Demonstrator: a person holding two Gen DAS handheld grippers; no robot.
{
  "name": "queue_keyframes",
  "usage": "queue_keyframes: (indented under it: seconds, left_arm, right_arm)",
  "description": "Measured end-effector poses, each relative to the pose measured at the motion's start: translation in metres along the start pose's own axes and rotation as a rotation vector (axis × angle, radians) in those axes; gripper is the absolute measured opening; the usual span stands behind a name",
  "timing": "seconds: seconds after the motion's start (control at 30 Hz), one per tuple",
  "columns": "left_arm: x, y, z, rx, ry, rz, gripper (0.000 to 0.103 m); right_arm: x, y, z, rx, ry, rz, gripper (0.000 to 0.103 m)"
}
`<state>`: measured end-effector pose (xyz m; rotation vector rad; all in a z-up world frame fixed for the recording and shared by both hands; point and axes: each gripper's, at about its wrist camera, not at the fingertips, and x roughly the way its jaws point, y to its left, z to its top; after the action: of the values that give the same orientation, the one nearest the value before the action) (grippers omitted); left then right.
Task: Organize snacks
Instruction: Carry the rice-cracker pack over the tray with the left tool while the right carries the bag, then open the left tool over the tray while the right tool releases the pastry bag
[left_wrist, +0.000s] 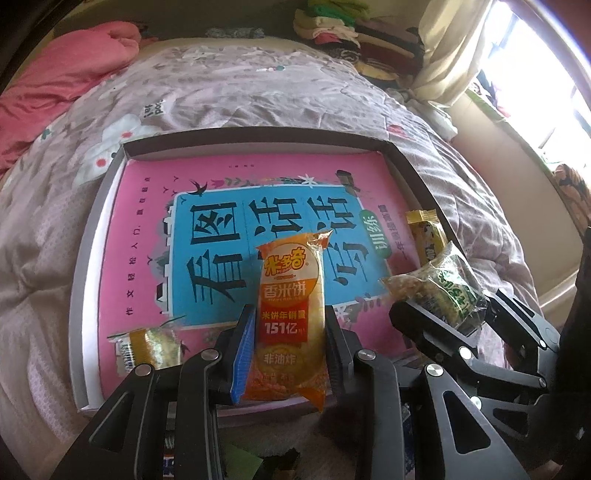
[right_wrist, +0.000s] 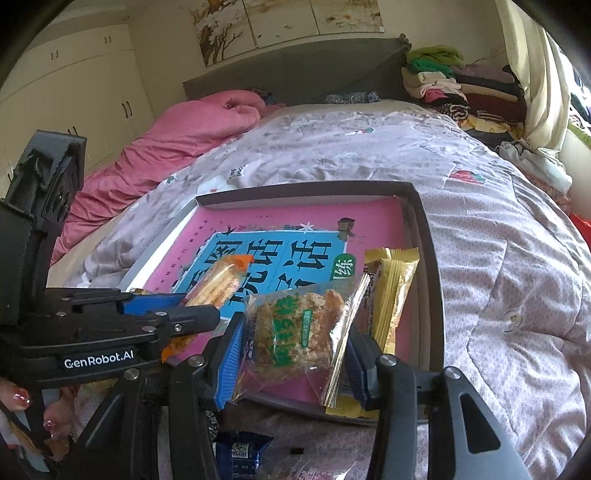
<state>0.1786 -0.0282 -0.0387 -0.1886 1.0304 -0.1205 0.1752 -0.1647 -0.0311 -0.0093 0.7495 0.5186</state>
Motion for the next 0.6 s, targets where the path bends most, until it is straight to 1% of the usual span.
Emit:
queue_keyframes:
  seconds: [0.17, 0.4, 0.6]
  left_arm:
    - [0.0023, -0.0021, 0.0035, 0.004, -0.002, 0.002, 0.035]
    - [0.0038, -0.0017, 0.0049, 0.005, 0.002, 0.005, 0.035]
    - [0.0041, 0.0001, 0.0050, 0.004, 0.002, 0.023, 0.035]
  right_arm:
    - [0.0038, 0.0014, 0.0003, 0.002, 0.011, 0.010, 0.049]
    - [0.0055, 0.0041, -0.0014, -0.020, 0.017, -0.014, 0.050]
    - [0.0049, 0.0027, -0.0020, -0.014, 0.018, -0.010, 0.050]
